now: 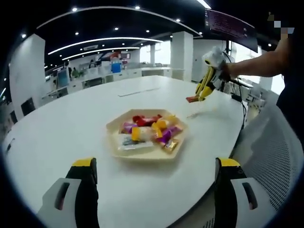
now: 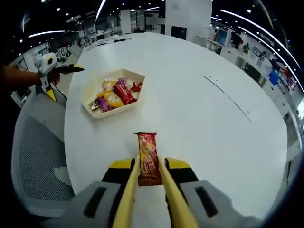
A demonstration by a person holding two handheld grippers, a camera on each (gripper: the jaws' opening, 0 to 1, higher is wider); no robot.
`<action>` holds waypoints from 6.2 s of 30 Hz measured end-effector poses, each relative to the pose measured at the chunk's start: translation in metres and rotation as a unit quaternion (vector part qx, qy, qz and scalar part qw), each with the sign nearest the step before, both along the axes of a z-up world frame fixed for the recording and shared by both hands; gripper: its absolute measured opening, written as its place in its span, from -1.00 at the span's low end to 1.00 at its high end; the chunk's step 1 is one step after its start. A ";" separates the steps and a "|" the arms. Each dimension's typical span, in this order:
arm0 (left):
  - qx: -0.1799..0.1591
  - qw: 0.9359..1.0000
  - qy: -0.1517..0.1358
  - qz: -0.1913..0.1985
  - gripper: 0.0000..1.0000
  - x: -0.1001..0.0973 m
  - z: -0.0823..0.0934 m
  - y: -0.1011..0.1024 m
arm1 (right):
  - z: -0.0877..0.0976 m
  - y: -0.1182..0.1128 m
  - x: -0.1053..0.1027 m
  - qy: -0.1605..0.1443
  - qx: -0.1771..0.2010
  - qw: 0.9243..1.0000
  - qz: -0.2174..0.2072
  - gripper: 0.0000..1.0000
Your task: Place the target food into the container with the food tongs after gripping and lifting it, then release it inside without dropping or visibly crushing the food.
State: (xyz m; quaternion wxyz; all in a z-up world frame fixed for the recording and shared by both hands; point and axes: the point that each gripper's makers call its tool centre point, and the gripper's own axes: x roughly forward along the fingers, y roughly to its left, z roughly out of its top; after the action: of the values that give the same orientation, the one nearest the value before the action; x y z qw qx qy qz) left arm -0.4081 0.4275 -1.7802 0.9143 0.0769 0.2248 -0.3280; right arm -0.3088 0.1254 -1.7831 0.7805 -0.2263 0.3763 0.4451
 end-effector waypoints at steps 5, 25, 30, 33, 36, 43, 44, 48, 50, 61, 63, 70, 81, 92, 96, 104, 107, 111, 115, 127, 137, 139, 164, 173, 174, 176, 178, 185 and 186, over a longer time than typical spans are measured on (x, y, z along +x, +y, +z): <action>0.000 1.000 -0.001 0.002 0.99 0.001 0.000 0.001 | 0.002 0.009 0.001 0.000 0.003 1.000 0.002 -0.52; -0.004 1.000 0.000 0.002 0.99 0.000 0.000 0.001 | 0.015 0.091 0.003 -0.007 0.024 0.999 0.042 -0.52; -0.004 1.000 0.002 -0.002 0.99 -0.001 0.000 -0.001 | 0.017 0.111 0.005 -0.008 0.026 0.998 0.052 -0.52; -0.013 1.000 -0.004 0.003 0.99 0.001 0.004 -0.001 | 0.017 0.122 0.003 -0.008 0.025 0.998 0.063 -0.52; -0.016 1.000 0.001 0.004 0.99 0.000 0.003 -0.001 | 0.018 0.132 0.003 -0.008 0.025 0.997 0.071 -0.52; -0.010 1.000 0.000 0.000 0.99 -0.001 0.002 -0.002 | 0.024 0.160 -0.001 -0.010 0.029 0.996 0.088 -0.52; -0.010 1.000 -0.002 0.000 0.99 0.000 0.002 -0.002 | 0.025 0.165 -0.002 -0.011 0.029 0.995 0.093 -0.52; 0.006 1.000 -0.009 -0.010 0.99 -0.002 0.002 -0.005 | 0.028 0.182 -0.003 -0.011 0.031 0.994 0.104 -0.52; 0.010 1.000 -0.008 -0.013 0.99 -0.002 0.000 -0.004 | 0.030 0.190 -0.003 -0.011 0.032 0.994 0.109 -0.52; 0.011 1.000 -0.004 -0.018 0.98 -0.003 -0.002 -0.005 | 0.036 0.235 -0.011 -0.010 0.038 0.990 0.133 -0.52; 0.012 1.000 -0.006 -0.019 0.97 -0.003 -0.001 -0.005 | 0.035 0.243 -0.012 -0.011 0.038 0.990 0.135 -0.52; 0.011 1.000 -0.012 -0.014 0.98 -0.002 0.001 -0.003 | 0.028 0.265 -0.020 -0.016 0.036 0.988 0.149 -0.52; 0.008 1.000 -0.015 -0.006 0.97 0.000 0.004 -0.001 | 0.025 0.266 -0.018 -0.019 0.032 0.989 0.144 -0.52; 0.012 1.000 -0.013 -0.009 0.97 0.000 0.002 -0.002 | 0.001 0.264 -0.015 -0.042 0.038 0.986 0.155 -0.42; 0.011 1.000 -0.012 -0.006 0.97 0.000 0.002 -0.001 | -0.002 0.258 -0.018 -0.024 0.046 0.988 0.143 -0.43; 0.014 1.000 -0.009 -0.009 0.97 -0.001 0.001 -0.002 | 0.016 0.254 -0.011 -0.076 0.070 0.977 0.185 -0.44; 0.017 1.000 -0.007 -0.014 0.98 -0.002 0.000 -0.004 | 0.029 0.255 -0.014 -0.095 0.094 0.970 0.204 -0.44; 0.019 1.000 -0.006 -0.016 0.98 -0.003 -0.002 -0.004 | 0.039 0.244 -0.012 -0.104 0.103 0.969 0.197 -0.44; 0.009 1.000 -0.002 -0.018 0.99 -0.003 -0.001 -0.005 | 0.052 0.229 -0.010 -0.116 0.116 0.969 0.184 -0.43; -0.026 0.994 -0.024 -0.100 0.99 0.006 0.048 -0.039 | 0.094 0.160 -0.023 -0.116 0.159 0.969 0.147 -0.42; -0.007 0.983 -0.051 -0.174 0.99 0.034 0.094 -0.066 | 0.113 0.123 -0.041 -0.111 0.198 0.964 0.136 -0.43; 0.004 0.982 -0.054 -0.180 0.99 0.041 0.101 -0.070 | 0.118 0.116 -0.043 -0.119 0.204 0.963 0.131 -0.42; -0.026 0.931 -0.031 -0.363 0.07 0.029 0.138 -0.192 | 0.155 0.105 -0.081 -0.115 0.355 0.918 0.135 -0.43; -0.017 0.915 -0.028 -0.402 -0.47 0.016 0.138 -0.202 | 0.155 0.116 -0.086 -0.113 0.355 0.916 0.150 -0.43; -0.013 0.916 -0.031 -0.401 -0.48 0.018 0.137 -0.202 | 0.155 0.115 -0.086 -0.111 0.355 0.916 0.151 -0.44; -0.012 0.916 -0.033 -0.400 -0.53 0.019 0.137 -0.201 | 0.154 0.115 -0.084 -0.113 0.353 0.917 0.150 -0.45; -0.010 0.916 -0.034 -0.399 -0.59 0.020 0.136 -0.200 | 0.153 0.115 -0.083 -0.109 0.354 0.917 0.146 -0.47; 0.017 0.927 -0.051 -0.371 -0.91 0.032 0.132 -0.197 | 0.141 0.116 -0.081 -0.113 0.326 0.926 0.156 -0.54; 0.019 0.928 -0.053 -0.368 -0.94 0.033 0.131 -0.198 | 0.139 0.115 -0.079 -0.111 0.324 0.927 0.156 -0.55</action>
State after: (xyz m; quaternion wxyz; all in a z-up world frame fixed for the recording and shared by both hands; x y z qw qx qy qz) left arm -0.3755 0.2299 -1.6489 0.7381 0.1890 0.1386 -0.6327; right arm -0.3883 0.2407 -1.6439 0.7688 -0.0650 0.0831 0.6307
